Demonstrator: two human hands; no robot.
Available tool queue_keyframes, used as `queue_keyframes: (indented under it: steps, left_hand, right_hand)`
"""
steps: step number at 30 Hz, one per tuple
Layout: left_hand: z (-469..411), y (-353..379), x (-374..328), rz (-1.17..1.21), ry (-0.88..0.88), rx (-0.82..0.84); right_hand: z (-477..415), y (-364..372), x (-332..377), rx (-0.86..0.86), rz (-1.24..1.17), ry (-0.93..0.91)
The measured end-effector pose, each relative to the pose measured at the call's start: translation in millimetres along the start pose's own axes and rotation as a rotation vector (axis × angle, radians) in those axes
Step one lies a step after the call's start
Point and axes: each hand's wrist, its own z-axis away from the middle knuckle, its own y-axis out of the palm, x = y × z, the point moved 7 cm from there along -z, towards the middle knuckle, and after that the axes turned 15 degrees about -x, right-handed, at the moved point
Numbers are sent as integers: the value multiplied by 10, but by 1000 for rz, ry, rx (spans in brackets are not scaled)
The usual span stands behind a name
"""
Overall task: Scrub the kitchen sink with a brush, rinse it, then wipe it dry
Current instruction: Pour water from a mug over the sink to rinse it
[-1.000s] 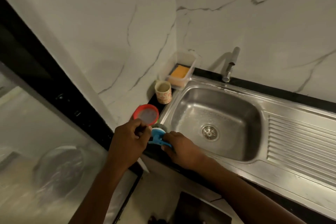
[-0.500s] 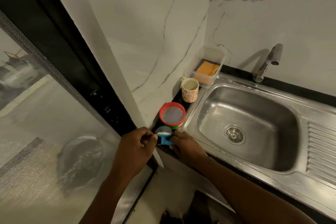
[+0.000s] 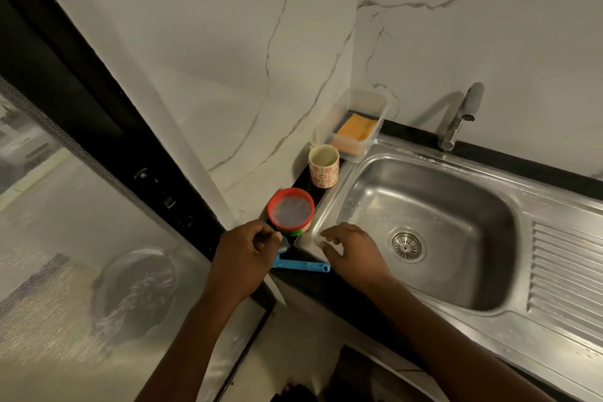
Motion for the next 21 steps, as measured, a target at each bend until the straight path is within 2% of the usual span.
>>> queue_keyframes:
  steps: [4, 11, 16, 21]
  left_hand:
    - [25, 191, -127, -6, 16, 6]
    - [-181, 504, -274, -29, 56, 16]
    - [-495, 737, -270, 30, 89, 41]
    - [-881, 1002, -148, 60, 50, 97]
  right_hand:
    - [-114, -320, -116, -86, -167, 91]
    - [-459, -560, -174, -159, -265, 115]
    - [-883, -415, -302, -141, -223, 155]
    - [-1373, -122, -325, -97, -155, 169]
